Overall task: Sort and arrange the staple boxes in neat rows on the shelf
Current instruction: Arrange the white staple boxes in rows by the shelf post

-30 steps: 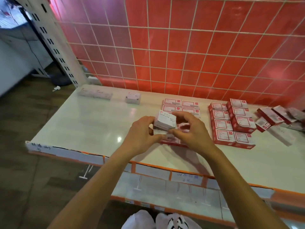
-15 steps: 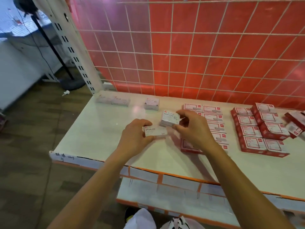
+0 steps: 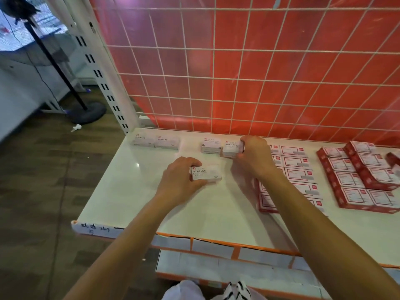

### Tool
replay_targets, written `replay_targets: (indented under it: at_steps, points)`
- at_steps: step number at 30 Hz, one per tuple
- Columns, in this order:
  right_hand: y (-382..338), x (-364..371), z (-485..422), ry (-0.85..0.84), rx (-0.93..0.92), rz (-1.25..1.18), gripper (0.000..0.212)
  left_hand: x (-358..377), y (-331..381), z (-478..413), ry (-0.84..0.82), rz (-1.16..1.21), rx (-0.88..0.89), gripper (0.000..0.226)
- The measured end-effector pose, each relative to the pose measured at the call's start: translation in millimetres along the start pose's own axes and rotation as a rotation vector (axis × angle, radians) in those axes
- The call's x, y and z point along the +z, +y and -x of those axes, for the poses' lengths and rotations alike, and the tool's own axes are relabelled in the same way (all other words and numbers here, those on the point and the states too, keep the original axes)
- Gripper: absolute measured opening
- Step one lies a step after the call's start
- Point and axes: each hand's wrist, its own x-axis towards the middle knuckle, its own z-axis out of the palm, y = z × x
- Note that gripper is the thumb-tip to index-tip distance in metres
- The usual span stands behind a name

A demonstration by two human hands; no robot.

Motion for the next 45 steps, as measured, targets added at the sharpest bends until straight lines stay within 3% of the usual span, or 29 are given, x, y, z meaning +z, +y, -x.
replay_targets:
  at_steps: [10,16,21,26,31,34,45]
  points:
    - [0,16,-16,-0.045,0.012,-0.038,0.016,4,0,-18,-0.024,-0.003,0.007,0.045]
    - [6,18,-24,-0.062,-0.110,0.014,0.014,6,0,-24,-0.028,-0.006,0.012,0.046]
    - [-1,24,-32,-0.087,-0.179,0.045,0.044,5,-2,-26,-0.021,-0.012,0.016,0.044]
    - [-15,23,-36,-0.140,-0.185,-0.029,0.030,3,-6,-28,-0.010,-0.009,0.009,0.044]
    - [-20,23,-28,-0.085,-0.194,-0.127,0.005,1,-10,-30,-0.007,0.000,0.000,0.046]
    - [-22,19,-26,-0.090,-0.178,-0.149,0.024,0,-12,-31,-0.010,0.005,-0.006,0.047]
    - [-18,19,-32,-0.147,-0.232,-0.067,0.034,1,-12,-36,-0.021,0.015,0.000,0.045]
